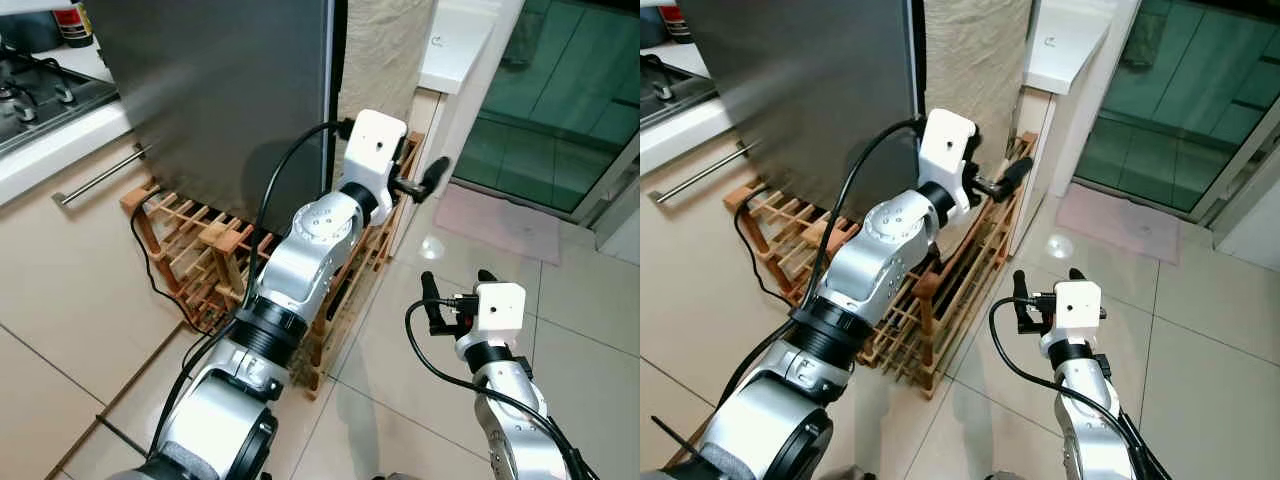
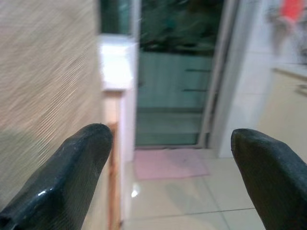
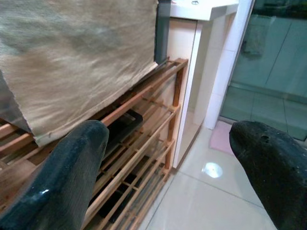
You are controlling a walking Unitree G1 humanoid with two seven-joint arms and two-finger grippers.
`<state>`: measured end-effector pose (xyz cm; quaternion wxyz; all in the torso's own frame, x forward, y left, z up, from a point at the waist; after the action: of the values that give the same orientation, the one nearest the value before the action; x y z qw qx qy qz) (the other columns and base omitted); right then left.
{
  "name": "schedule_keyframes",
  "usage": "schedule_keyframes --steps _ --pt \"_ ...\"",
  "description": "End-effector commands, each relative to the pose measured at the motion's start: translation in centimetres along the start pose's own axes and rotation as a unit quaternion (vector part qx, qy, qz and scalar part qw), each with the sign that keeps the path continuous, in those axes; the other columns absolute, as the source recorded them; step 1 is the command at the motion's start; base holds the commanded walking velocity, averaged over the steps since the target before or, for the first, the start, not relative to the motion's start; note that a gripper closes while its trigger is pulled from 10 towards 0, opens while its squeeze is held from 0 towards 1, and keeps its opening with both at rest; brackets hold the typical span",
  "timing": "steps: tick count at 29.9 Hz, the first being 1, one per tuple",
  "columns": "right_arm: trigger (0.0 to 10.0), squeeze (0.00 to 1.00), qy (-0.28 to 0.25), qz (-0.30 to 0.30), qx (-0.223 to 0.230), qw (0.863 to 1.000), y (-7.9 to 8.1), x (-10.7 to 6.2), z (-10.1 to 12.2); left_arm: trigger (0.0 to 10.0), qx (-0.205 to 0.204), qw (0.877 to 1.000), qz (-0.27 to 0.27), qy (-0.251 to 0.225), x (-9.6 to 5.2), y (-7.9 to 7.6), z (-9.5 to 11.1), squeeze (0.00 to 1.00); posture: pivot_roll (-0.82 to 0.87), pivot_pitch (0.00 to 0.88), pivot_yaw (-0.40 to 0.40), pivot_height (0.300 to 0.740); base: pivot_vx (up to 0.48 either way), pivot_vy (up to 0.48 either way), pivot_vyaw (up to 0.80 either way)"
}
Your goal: Restocking fridge
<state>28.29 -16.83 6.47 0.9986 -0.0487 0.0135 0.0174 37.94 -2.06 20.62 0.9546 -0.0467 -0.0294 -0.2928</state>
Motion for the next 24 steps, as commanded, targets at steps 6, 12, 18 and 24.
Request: schedule_keyframes --steps 6,12,18,24 --pt "10.0 0.00 -0.003 -0.002 -0.004 1.000 -0.1 -0.2 0.0 10.0 -0.022 0.999 0.020 -0.021 -0.9 0.5 1.0 0.00 0.02 0.013 -0.014 0.736 0.000 0.000 0.00" --pt "10.0 0.00 -0.001 -0.001 -0.006 1.000 0.0 -0.3 -0.1 10.0 -0.021 0.999 0.019 -0.032 -1.9 1.1 1.7 0.00 0.03 0.007 -0.015 0.736 0.000 0.000 0.00" --pt "10.0 0.00 -0.002 0.000 -0.007 1.000 0.1 -0.3 0.0 10.0 -0.010 0.999 0.038 -0.012 -1.6 1.6 0.8 0.00 0.03 0.003 -0.015 0.736 0.000 0.000 0.00" --pt "10.0 0.00 -0.004 -0.001 -0.006 1.000 0.2 -0.3 0.1 10.0 0.015 0.996 0.083 0.019 -0.7 2.7 -0.6 0.00 0.02 0.000 -0.009 0.736 0.000 0.000 0.00"
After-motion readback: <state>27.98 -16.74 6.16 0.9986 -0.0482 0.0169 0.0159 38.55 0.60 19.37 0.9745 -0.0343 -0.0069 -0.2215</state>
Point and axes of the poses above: a point about 5 cm out from each wrist's last joint towards the gripper, its own x axis pointing out of the wrist towards the gripper, its own z axis along the axis of the wrist's last joint, y = z × x, the point moved 4 cm from there along x, pointing out of the wrist towards the gripper, and after that the axes turned 3 degrees about -x, right-handed, at the moved point
